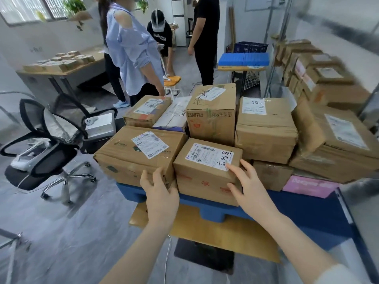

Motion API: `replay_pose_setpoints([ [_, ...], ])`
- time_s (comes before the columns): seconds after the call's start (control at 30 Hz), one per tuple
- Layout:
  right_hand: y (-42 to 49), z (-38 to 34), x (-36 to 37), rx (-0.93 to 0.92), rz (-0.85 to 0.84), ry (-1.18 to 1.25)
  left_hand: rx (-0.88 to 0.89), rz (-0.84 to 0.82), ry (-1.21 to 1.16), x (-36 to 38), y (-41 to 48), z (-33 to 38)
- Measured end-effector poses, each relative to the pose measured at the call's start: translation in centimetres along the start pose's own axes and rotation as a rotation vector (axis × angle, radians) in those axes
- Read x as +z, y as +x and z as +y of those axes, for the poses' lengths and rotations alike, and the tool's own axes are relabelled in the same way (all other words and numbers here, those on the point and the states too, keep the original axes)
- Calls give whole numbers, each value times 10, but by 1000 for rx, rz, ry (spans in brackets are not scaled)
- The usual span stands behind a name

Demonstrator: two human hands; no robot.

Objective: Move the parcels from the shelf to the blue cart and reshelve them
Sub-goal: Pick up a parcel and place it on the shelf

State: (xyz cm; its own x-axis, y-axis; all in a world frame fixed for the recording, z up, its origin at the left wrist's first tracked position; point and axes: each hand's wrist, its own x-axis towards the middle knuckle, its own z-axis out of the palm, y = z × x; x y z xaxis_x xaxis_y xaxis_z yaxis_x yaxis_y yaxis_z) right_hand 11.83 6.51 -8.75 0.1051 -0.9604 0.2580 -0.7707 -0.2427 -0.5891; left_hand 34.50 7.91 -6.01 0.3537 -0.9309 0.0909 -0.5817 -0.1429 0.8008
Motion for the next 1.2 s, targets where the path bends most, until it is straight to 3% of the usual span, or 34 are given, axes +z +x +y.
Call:
replay_pose_setpoints([
  [0.1,-8,-1,-4,23,-11,6,-3,-18,-15,4,0,-3],
  [0.17,-20,2,-11,64,-7,-24,21,39,120,10,-8,0],
  [0.23,-37,7,-24,121,18,-108,194,47,283,20,-27,9],
  [0.4,-107,18,-72,359,65,-362,794,-302,391,66,-92,55],
  [0.5,-170,16,-109,552,150,-470,1046,-485,375,89,-134,83],
  [0.73,-365,-51,-155,971,468,-694,1427,-859,274,100,-279,115],
  [0.93,-536,-146,-138,1368,668,-714,1771,-1122,50,47,-446,91],
  [1.2,-741,-285,-85,1794,821,-740,1979,-1440,9,-54,-632,17],
])
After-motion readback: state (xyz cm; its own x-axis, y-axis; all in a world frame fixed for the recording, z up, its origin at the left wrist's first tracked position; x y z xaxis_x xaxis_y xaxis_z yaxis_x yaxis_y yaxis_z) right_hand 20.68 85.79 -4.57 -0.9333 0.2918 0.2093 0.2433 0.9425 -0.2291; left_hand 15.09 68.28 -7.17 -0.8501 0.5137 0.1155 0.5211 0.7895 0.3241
